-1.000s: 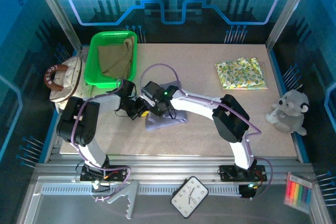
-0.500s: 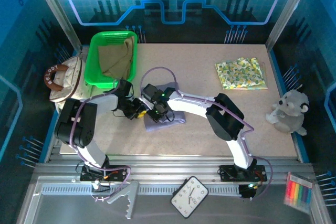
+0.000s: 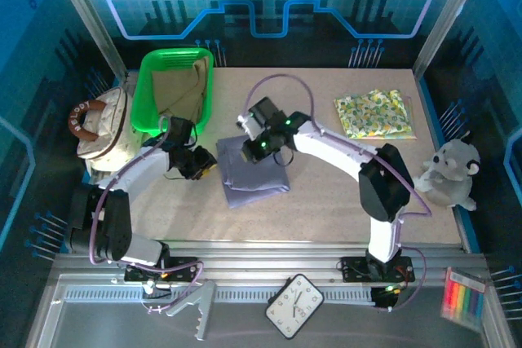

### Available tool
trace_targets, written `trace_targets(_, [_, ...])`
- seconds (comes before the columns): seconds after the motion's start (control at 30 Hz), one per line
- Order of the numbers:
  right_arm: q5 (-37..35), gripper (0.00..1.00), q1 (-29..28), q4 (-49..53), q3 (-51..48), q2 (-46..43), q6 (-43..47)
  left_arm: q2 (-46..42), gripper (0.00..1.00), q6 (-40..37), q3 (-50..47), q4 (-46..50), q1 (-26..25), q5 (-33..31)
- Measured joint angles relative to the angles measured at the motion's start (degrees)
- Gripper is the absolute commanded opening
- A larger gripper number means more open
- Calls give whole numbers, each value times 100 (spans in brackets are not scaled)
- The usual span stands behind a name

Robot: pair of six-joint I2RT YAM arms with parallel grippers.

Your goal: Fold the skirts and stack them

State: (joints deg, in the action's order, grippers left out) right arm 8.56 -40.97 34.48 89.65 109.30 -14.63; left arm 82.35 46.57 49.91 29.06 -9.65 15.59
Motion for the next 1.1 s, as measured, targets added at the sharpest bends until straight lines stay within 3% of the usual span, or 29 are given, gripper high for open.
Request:
trace_targets(0.2, [-140,0,800,330,721,1255,-260,393,26,157,195,-549,-544,511])
trace_targets(0.5, [92,0,868,774,1067,1888,-474,1532,26,282,293,-710,-772,570])
trace_targets(0.8, [323,1,879,-107,-616,1003,-1694,2251,32,-192,1167,-249,-774,549])
trace_targets(0.9, [525,6,876,-487,-1440,509,-2284,2712,36,-396,1829,-166,-785,546])
trace_targets(1.1, [1056,26,807,-1331,-2603,-192,-3477,3915,46,-756,3644,-57,-981,629])
